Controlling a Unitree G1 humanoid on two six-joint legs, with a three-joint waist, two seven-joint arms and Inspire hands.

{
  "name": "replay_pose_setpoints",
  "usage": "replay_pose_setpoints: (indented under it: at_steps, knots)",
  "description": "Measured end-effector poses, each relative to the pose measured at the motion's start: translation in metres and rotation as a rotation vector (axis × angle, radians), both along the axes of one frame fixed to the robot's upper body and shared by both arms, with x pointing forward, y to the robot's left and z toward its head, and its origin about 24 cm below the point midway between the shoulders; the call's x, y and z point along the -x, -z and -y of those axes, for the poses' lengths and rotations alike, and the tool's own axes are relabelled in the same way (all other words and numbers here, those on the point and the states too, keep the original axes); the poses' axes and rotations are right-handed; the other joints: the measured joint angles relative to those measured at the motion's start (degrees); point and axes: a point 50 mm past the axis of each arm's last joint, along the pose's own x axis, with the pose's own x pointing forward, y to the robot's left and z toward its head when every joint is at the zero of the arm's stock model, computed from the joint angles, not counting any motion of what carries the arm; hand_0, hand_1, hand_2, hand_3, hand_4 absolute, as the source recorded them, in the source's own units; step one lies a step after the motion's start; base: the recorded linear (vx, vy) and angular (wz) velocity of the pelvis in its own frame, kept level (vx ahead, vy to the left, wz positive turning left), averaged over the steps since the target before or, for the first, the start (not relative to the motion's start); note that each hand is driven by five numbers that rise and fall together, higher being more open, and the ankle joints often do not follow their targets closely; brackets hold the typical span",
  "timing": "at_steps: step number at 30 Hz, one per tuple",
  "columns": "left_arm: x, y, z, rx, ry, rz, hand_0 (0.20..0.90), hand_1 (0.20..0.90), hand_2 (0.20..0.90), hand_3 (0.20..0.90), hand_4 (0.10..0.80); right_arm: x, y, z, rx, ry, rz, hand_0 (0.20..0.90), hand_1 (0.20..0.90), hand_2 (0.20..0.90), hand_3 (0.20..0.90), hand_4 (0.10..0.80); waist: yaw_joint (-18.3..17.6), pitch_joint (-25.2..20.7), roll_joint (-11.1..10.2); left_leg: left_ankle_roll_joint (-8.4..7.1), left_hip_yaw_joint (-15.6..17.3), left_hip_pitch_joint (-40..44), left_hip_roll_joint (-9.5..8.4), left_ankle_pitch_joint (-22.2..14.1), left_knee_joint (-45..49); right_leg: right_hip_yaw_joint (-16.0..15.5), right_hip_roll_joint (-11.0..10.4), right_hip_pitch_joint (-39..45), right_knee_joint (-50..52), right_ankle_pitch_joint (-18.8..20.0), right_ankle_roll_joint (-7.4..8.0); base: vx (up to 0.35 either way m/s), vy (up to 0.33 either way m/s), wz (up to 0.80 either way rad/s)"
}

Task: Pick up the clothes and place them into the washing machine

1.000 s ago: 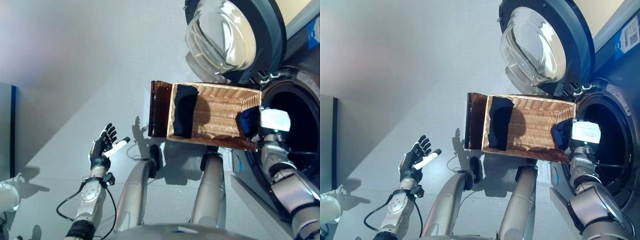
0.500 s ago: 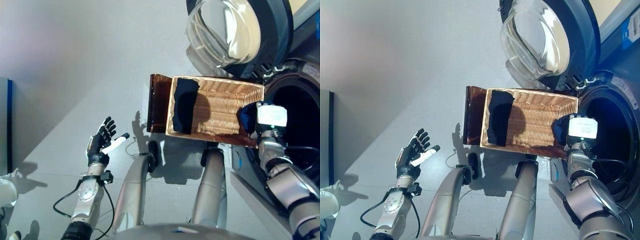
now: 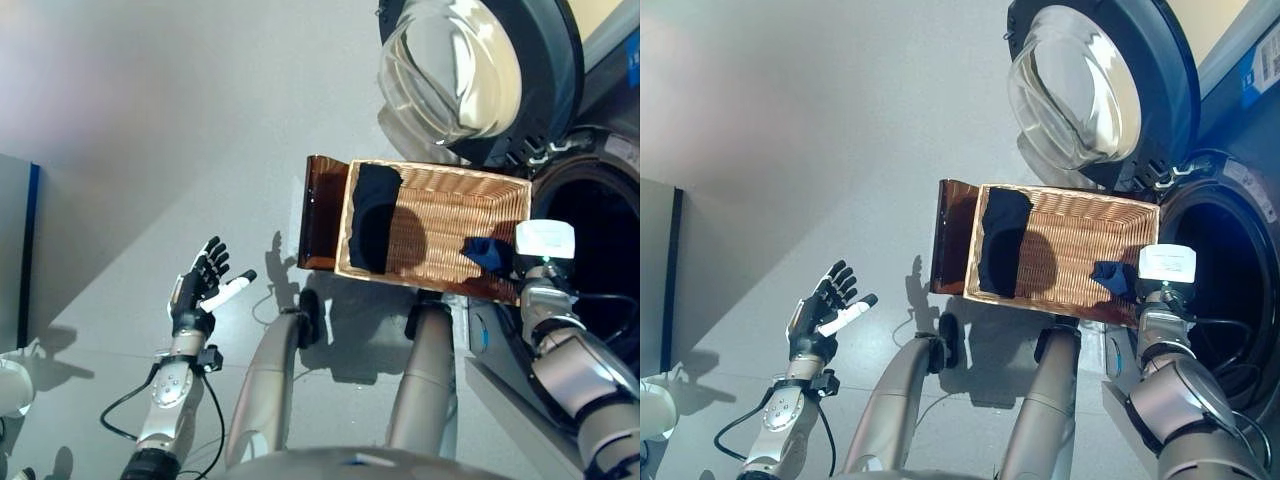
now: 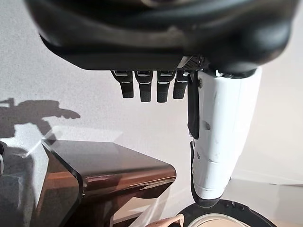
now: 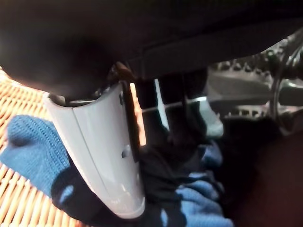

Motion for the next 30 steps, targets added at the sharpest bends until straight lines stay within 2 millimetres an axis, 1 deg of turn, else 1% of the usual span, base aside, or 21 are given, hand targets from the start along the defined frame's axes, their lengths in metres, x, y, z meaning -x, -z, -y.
replay_pose_setpoints:
  at_steps: [6,10,12,15,21,27,28,30]
  knots:
    - [0.001,-0.002,-0.01,-0.01,-0.045,0.006,0.9,0.9,0.9,0.9,0.8,-0.003,0.0,-0.005,-0.013,-0.028,0.02,0.2,0.2,0.2,0.2,0.3,-0.32,-0.02,-0.06,-0.02,-0.02,-0.13,0.1,-0.23,0.52,0.15,0.23,-0.01,-0.01,0.18,-0.09,-0.001,0.001,-0.01]
    - [0.002,-0.003,-0.017,-0.025,-0.071,0.006,0.9,0.9,0.9,0.9,0.8,-0.009,-0.004,-0.011,-0.025,-0.062,0.048,0.2,0.2,0.2,0.2,0.3,-1.48,-0.01,-0.08,0.12,0.03,-0.42,0.26,-0.67,1.13,0.2,0.36,-0.01,-0.05,0.21,-0.01,-0.001,0.002,-0.02]
    - [0.002,-0.003,-0.017,-0.025,-0.072,0.006,0.9,0.9,0.9,0.9,0.8,-0.01,-0.004,-0.012,-0.034,-0.067,0.061,0.9,0.9,0.9,0.9,0.8,-1.71,-0.01,-0.08,0.21,0.03,-0.72,0.34,-0.83,1.37,0.18,0.47,-0.15,-0.18,0.34,-0.09,0.0,0.002,-0.02]
    - [0.004,-0.002,-0.017,-0.027,-0.074,0.0,0.9,0.9,0.9,0.9,0.8,-0.013,-0.006,-0.018,-0.043,-0.095,0.078,0.9,0.9,0.9,0.9,0.8,-1.72,-0.01,-0.08,0.34,0.14,-0.94,0.85,-1.18,1.93,0.18,0.97,-0.24,-0.25,0.34,-0.1,-0.007,-0.002,-0.08]
    - [0.004,-0.001,-0.017,-0.033,-0.074,-0.003,0.9,0.9,0.9,0.9,0.8,-0.019,-0.012,-0.025,-0.067,-0.125,0.13,0.9,0.9,0.9,0.9,0.8,-1.61,0.0,-0.09,0.24,0.33,-1.36,0.92,-1.25,1.92,0.4,1.05,-1.0,0.04,0.25,-0.22,-0.002,-0.002,-0.01]
    - [0.005,-0.001,-0.018,-0.034,-0.081,-0.005,0.9,0.9,0.9,0.9,0.8,-0.018,-0.011,-0.024,-0.025,-0.139,0.111,0.9,0.9,0.9,0.9,0.8,-1.62,0.0,-0.09,0.29,0.3,-1.79,0.92,-1.27,1.98,0.38,1.02,-1.27,0.08,0.24,-0.25,0.018,-0.002,0.0]
    - [0.005,-0.001,-0.018,-0.034,-0.081,-0.004,0.9,0.9,0.9,0.9,0.8,-0.018,-0.011,-0.024,-0.014,-0.141,0.107,0.9,0.9,0.9,0.9,0.8,-1.54,0.0,-0.09,0.01,0.31,-1.94,0.92,-1.04,2.03,0.42,1.05,-1.4,0.14,0.28,-0.24,0.097,-0.011,0.0]
    - [0.005,-0.001,-0.018,-0.035,-0.082,-0.004,0.9,0.9,0.9,0.9,0.8,-0.017,-0.011,-0.024,0.001,-0.145,0.104,0.9,0.9,0.9,0.9,0.8,-1.5,0.01,-0.1,0.03,0.44,-2.23,0.93,-1.35,2.19,0.58,0.97,-1.83,0.73,0.23,-0.38,0.05,-0.008,0.02]
